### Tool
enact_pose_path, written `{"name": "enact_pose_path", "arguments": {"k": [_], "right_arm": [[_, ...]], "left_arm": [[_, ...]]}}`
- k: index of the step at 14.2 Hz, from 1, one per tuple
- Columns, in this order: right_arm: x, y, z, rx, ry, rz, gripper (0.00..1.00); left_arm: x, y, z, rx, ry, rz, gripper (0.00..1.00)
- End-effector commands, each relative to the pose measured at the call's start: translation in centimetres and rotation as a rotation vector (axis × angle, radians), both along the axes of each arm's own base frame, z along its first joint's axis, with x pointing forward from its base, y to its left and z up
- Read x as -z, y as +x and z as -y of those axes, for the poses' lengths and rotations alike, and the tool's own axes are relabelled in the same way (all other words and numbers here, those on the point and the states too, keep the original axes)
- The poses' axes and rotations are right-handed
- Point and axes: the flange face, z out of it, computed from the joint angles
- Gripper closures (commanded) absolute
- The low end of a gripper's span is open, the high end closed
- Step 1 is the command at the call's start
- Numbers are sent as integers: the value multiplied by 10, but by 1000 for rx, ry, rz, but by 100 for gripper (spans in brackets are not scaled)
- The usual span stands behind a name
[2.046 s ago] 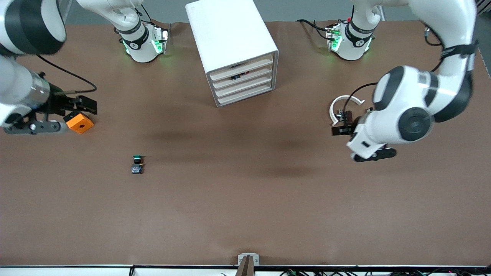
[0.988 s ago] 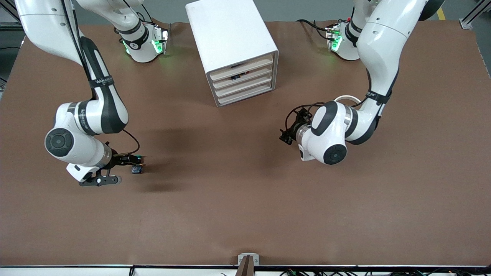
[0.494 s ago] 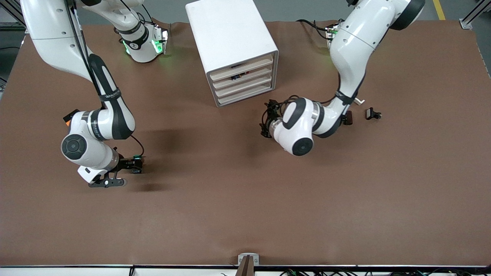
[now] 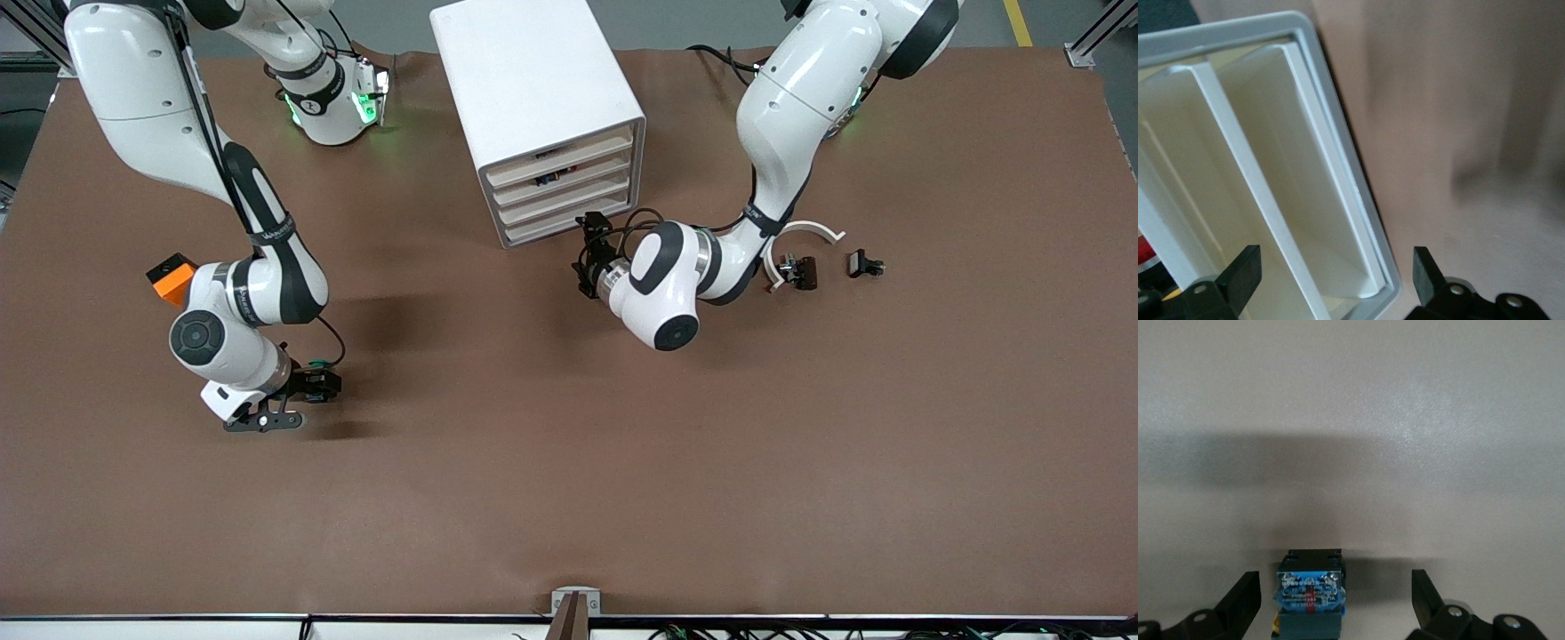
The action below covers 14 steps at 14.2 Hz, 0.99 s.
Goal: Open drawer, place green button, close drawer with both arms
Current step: 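Grasp the drawer handle with the left gripper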
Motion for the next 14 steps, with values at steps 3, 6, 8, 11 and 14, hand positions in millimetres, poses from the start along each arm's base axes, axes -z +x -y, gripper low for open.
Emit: {"name": "enact_pose_path", "arguments": {"k": [3,6,8,11,14], "right_arm": [[0,-3,-1,10,6,5,28],[0,-3,-1,11,7,3,60],[-1,-3,-2,9,7,2,76],[-6,0,-2,-2,7,8,80],[-21,7,-4,-7,9,36,79]], "left_arm": [[-4,-19,10,24,52,-129,0],[-12,-24,10,47,79,-166,0],[-12,-25,11,54,71,-162,0],[-3,-24,8,42,68,-182,0],[4,-33,12,45,88,-202,7]]}}
